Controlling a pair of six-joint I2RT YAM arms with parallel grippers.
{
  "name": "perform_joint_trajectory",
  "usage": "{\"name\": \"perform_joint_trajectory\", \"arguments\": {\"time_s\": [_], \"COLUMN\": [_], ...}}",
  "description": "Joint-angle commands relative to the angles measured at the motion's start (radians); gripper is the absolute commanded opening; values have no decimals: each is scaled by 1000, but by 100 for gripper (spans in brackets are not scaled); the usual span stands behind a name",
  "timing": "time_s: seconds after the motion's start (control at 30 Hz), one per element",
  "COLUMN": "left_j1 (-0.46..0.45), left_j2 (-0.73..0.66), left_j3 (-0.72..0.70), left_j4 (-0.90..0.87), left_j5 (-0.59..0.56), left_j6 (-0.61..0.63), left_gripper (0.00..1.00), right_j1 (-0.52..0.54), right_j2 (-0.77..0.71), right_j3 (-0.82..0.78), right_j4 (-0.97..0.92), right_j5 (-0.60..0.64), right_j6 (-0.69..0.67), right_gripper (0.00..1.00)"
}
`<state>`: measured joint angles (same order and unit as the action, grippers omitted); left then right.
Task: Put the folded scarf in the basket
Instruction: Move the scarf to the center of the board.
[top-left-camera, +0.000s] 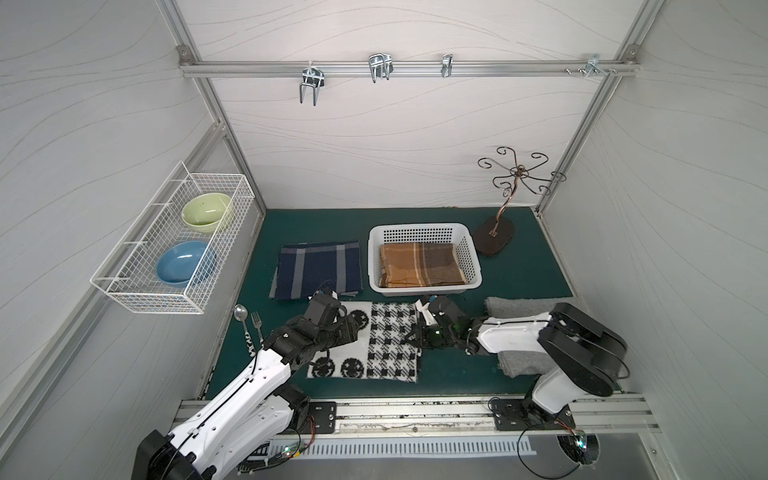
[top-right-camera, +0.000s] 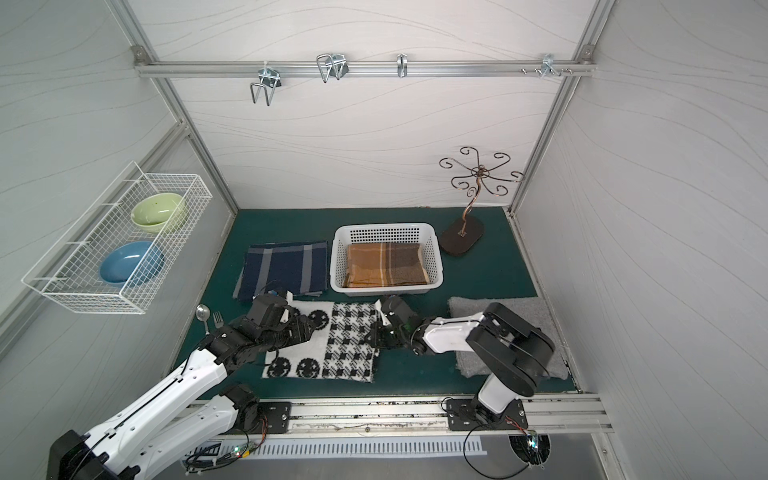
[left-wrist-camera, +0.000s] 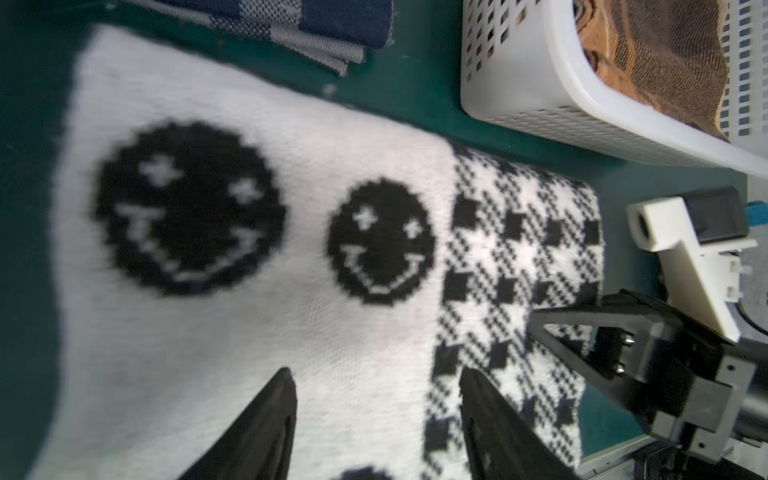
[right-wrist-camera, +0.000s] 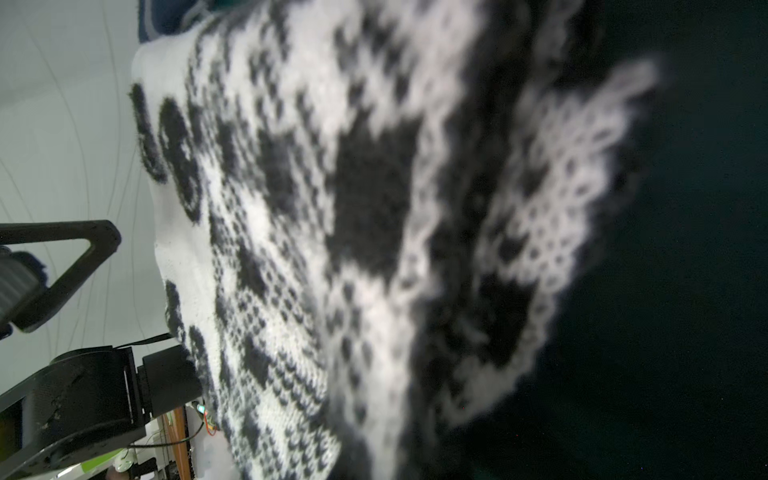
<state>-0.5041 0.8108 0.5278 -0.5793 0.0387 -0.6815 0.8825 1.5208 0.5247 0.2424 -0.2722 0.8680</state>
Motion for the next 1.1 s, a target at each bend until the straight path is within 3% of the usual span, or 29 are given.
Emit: {"name": "perform_joint_trajectory", "arguments": {"time_s": [0.0,0.13,0.3,0.37,0.53,0.7,0.93,1.07], "left_j1": [4,4,4,4,26,38,36,36], "left_j2": [-10,16,181,257,296,438,480,474], "left_j3": [-29,-35,-45,-19,-15,-12,-53,-76], "left_j4": [79,91,225,216,322,362,465,441], "left_j5": [-11,-65,0,3,50,119,189,178], "left_j6": [-29,-16,36,61,130,129,114,114], "left_gripper": [66,68,72,73,80,81,81,79], "right_j1": [-83,-183,-240,-244,-248,-250,-250,-250], "right_j2": [-124,-266,-295,-293,-296,-287,-288,-285], "right_j3": [-89,-149,-160,-164,-195,-211,-227,-229], "right_j4": [-225,-341,-386,-378,-356,-333,-298,-296], "right_j5": [-50,-73,-106,-118,-117,-125,-128,-127], "right_j6": [-79,-136,-182,-184,-189,-190,-183,-181], "right_gripper": [1,2,4,4,4,4,5,5]}}
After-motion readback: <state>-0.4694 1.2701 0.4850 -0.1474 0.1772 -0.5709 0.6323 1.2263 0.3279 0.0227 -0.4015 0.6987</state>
